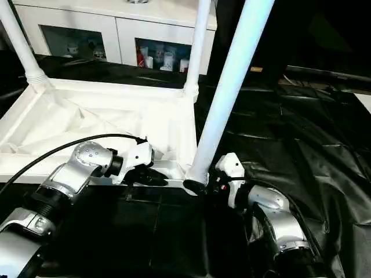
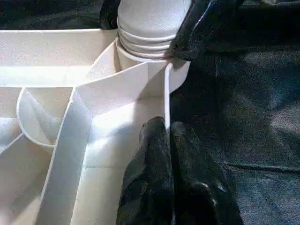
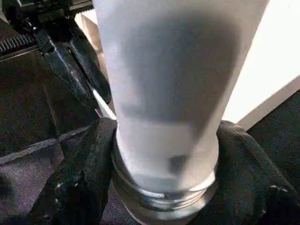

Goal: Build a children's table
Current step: Rotate leg to tighten

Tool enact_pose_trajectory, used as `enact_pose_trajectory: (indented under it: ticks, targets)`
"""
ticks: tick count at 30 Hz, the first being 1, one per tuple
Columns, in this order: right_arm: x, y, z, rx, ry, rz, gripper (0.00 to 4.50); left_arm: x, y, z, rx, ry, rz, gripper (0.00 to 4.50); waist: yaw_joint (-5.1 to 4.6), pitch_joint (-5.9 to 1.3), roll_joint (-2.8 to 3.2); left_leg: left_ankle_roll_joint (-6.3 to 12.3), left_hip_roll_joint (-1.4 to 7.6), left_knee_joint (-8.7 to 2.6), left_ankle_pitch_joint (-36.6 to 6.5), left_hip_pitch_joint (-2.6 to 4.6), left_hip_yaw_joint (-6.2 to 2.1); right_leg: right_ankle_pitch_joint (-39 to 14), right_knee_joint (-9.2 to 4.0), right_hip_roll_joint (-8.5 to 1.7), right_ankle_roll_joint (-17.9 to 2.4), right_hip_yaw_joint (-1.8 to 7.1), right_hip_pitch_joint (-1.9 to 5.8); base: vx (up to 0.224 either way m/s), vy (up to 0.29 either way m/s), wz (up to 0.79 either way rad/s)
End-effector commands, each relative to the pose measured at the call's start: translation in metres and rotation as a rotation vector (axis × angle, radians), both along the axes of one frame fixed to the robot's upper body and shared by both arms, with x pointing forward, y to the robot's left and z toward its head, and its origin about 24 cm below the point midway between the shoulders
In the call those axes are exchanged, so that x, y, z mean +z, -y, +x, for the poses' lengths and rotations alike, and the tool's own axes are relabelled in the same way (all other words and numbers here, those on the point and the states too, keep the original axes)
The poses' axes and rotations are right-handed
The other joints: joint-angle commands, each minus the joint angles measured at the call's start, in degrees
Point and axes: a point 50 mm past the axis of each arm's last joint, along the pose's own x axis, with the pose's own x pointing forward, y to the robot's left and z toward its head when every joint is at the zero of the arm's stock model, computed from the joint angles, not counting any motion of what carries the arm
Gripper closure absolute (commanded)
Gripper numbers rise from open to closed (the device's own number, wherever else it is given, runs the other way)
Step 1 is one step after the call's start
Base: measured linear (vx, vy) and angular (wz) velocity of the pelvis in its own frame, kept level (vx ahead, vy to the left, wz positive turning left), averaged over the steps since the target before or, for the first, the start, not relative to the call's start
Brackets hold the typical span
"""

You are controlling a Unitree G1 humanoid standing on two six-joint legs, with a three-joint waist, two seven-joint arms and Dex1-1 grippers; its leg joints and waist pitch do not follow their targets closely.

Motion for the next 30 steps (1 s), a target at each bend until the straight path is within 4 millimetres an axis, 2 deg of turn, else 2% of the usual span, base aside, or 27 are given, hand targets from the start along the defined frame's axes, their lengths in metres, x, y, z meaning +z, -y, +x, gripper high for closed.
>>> enact_pose_trajectory:
  ticks: [1, 4, 6, 8, 9, 11, 12, 13, 14, 15, 16, 17, 18, 19, 20, 21, 23, 24, 25, 26, 28, 30]
  targets:
    - [0.002, 0.005, -0.001, -0.003, 0.001, 0.002, 1.77, -0.013, -0.002, -0.007, 0.013, -0.067, -0.035, 4.50, 0.13, -2.90, -0.85, 3.73, 3.72, -3.87, -11.3, 0.22, -1.71, -17.6, -4.96, -4.85, -10.7, 2.89, 2.10, 0.000, 0.000, 0.00]
    - [0.000, 0.004, -0.001, -0.017, -0.009, 0.010, 1.79, -0.014, -0.001, -0.008, 0.015, -0.070, -0.035, 4.50, 0.12, -2.96, -0.82, 3.65, 3.73, -3.85, -11.3, 0.24, -1.72, -17.6, -4.96, -4.86, -10.7, 2.88, 2.12, 0.000, 0.000, 0.00]
    - [-0.006, 0.006, 0.004, -0.120, -0.012, 0.013, 1.79, -0.018, 0.003, -0.006, 0.054, -0.063, -0.023, 4.50, 0.10, -2.86, -0.87, 3.61, 3.71, -3.87, -11.5, 0.22, -1.70, -18.1, -5.03, -4.88, -10.6, 2.90, 2.04, 0.000, 0.000, 0.00]
    - [-0.009, 0.008, 0.009, -0.215, -0.017, 0.018, 1.79, -0.021, 0.007, -0.003, 0.109, -0.060, -0.011, 4.50, -0.14, -2.75, -0.83, 2.65, 3.65, -3.96, -13.1, 0.44, -1.75, -21.2, -5.42, -4.92, -10.2, 2.86, 1.69, 0.000, 0.000, 0.00]
    - [-0.013, 0.009, 0.015, -0.301, -0.020, 0.003, 1.79, -0.022, 0.013, 0.001, 0.165, -0.043, -0.021, 4.50, -0.21, -2.80, -0.88, 2.15, 3.69, -4.08, -13.4, 0.30, -1.93, -22.4, -5.45, -4.96, -9.8, 2.79, 1.93, 0.000, 0.000, 0.00]
    - [-0.013, 0.009, 0.015, -0.310, -0.021, 0.001, 1.79, -0.022, 0.014, 0.002, 0.171, -0.041, -0.022, 4.50, -0.46, -2.69, -0.80, 1.51, 3.74, -4.22, -14.3, 0.39, -2.05, -23.0, -5.53, -4.88, -9.6, 2.73, 1.78, 0.000, 0.000, 0.00]
    - [-0.016, 0.009, 0.020, -0.387, -0.023, -0.009, 1.79, -0.023, 0.021, 0.006, 0.224, -0.019, -0.022, 4.50, -0.56, -2.67, -0.87, 1.42, 3.76, -4.22, -14.8, 0.39, -2.10, -23.5, -5.56, -4.93, -9.5, 2.74, 1.79, 0.000, 0.000, 0.00]
    - [-0.016, 0.009, 0.020, -0.387, -0.023, -0.009, 1.79, -0.023, 0.021, 0.006, 0.224, -0.019, -0.022, 4.50, -0.73, -2.61, -0.78, 1.19, 3.67, -4.15, -16.1, 0.61, -2.04, -24.9, -5.84, -4.98, -9.3, 2.81, 1.48, 0.000, 0.000, 0.00]
    - [-0.019, 0.007, 0.027, -0.500, -0.034, -0.012, 1.79, -0.023, 0.032, 0.012, 0.303, -0.006, -0.030, 4.50, -0.98, -2.64, -0.92, 1.01, 3.58, -4.08, -16.4, 0.53, -2.05, -25.9, -5.85, -4.95, -9.0, 2.82, 1.50, 0.000, 0.000, 0.00]
    - [-0.021, 0.005, 0.036, -0.637, -0.048, -0.019, 1.79, -0.023, 0.047, 0.017, 0.401, 0.007, -0.041, 4.50, -1.25, -2.56, -0.64, 0.14, 3.56, -4.15, -17.4, 0.82, -2.16, -27.6, -6.12, -4.96, -8.9, 2.78, 1.10, 0.000, 0.000, 0.00]
    - [-0.022, 0.004, 0.038, -0.673, -0.052, -0.021, 1.79, -0.023, 0.051, 0.019, 0.426, 0.009, -0.043, 4.50, -1.42, -2.63, -0.80, -0.21, 3.47, -4.06, -17.5, 0.86, -2.21, -28.4, -6.10, -4.96, -8.7, 2.72, 1.16, 0.000, 0.000, 0.00]
    - [-0.023, 0.003, 0.042, -0.734, -0.062, -0.021, 1.79, -0.023, 0.058, 0.019, 0.452, 0.005, -0.047, 4.50, -1.21, -2.84, -0.90, 0.04, 3.47, -4.04, -16.3, 0.62, -2.28, -27.4, -6.04, -5.13, -8.5, 2.72, 1.59, 0.000, 0.000, 0.00]
    - [-0.023, 0.000, 0.046, -0.785, -0.069, -0.024, 1.79, -0.023, 0.065, 0.020, 0.480, 0.014, -0.048, 4.50, -1.26, -2.90, -0.80, 0.60, 3.44, -4.00, -15.3, 0.53, -2.14, -24.9, -5.93, -5.00, -8.8, 2.86, 1.47, 0.000, 0.000, 0.00]
    - [-0.023, -0.002, 0.048, -0.805, -0.070, -0.027, 1.79, -0.023, 0.068, 0.020, 0.488, 0.016, -0.048, 4.50, -1.26, -2.90, -0.80, 0.60, 3.44, -4.00, -15.3, 0.53, -2.14, -24.9, -5.93, -5.00, -8.8, 2.86, 1.47, 0.000, 0.000, 0.00]
    - [-0.022, -0.006, 0.052, -0.841, -0.063, -0.049, 1.79, -0.023, 0.074, 0.021, 0.507, 0.036, -0.042, 4.50, -1.24, -3.07, -0.70, 1.02, 3.32, -3.96, -14.3, 0.32, -2.06, -21.8, -5.71, -4.78, -9.0, 2.84, 1.76, 0.000, 0.000, 0.00]
    - [-0.021, -0.009, 0.054, -0.845, -0.054, -0.063, 1.79, -0.022, 0.077, 0.021, 0.504, 0.061, -0.036, 4.50, -1.05, -3.21, -0.79, 1.92, 3.22, -3.78, -12.5, 0.33, -1.82, -17.3, -5.38, -4.69, -9.7, 2.92, 1.87, 0.000, 0.000, 0.00]
    - [-0.019, -0.016, 0.056, -0.820, -0.036, -0.063, 1.79, -0.023, 0.081, 0.020, 0.479, 0.073, -0.025, 4.50, -0.98, -3.31, -0.88, 2.75, 3.06, -3.63, -11.4, 0.12, -1.71, -15.1, -5.14, -4.64, -10.1, 2.89, 2.14, 0.000, 0.000, 0.00]
    - [-0.019, -0.017, 0.056, -0.818, -0.035, -0.062, 1.79, -0.023, 0.082, 0.020, 0.478, 0.071, -0.024, 4.50, -0.74, -3.32, -0.82, 3.62, 3.08, -3.50, -10.6, 0.26, -1.57, -13.4, -5.04, -4.64, -10.3, 2.94, 2.12, 0.000, 0.000, 0.00]
    - [-0.017, -0.022, 0.056, -0.770, -0.021, -0.016, 1.79, -0.024, 0.082, 0.020, 0.473, 0.070, -0.021, 4.50, -0.68, -3.31, -0.84, 4.50, 3.04, -3.45, -9.7, 0.04, -1.57, -12.0, -4.83, -4.60, -10.8, 2.90, 2.30, 0.000, 0.000, 0.00]
    - [-0.015, -0.024, 0.055, -0.747, -0.019, 0.014, 1.23, -0.024, 0.081, 0.020, 0.469, 0.071, -0.016, 4.50, -0.61, -3.37, -0.84, 4.80, 3.06, -3.44, -9.5, 0.03, -1.56, -11.6, -4.77, -4.58, -10.9, 2.87, 2.38, 0.000, 0.000, 0.00]
    - [-0.012, -0.025, 0.054, -0.702, -0.009, 0.069, 1.10, -0.025, 0.078, 0.020, 0.463, 0.067, -0.012, 4.50, -0.52, -3.34, -0.76, 5.59, 3.20, -3.44, -9.4, 0.02, -1.58, -10.9, -4.74, -4.65, -11.4, 2.81, 2.43, 0.000, 0.000, 0.00]
    - [-0.010, -0.021, 0.052, -0.674, 0.004, 0.087, 1.03, -0.025, 0.074, 0.020, 0.450, 0.062, -0.007, 4.50, -0.54, -3.16, -0.76, 5.68, 3.29, -3.57, -10.4, -0.06, -1.65, -12.6, -4.93, -4.68, -11.5, 2.74, 2.38, 0.000, 0.000, 0.00]
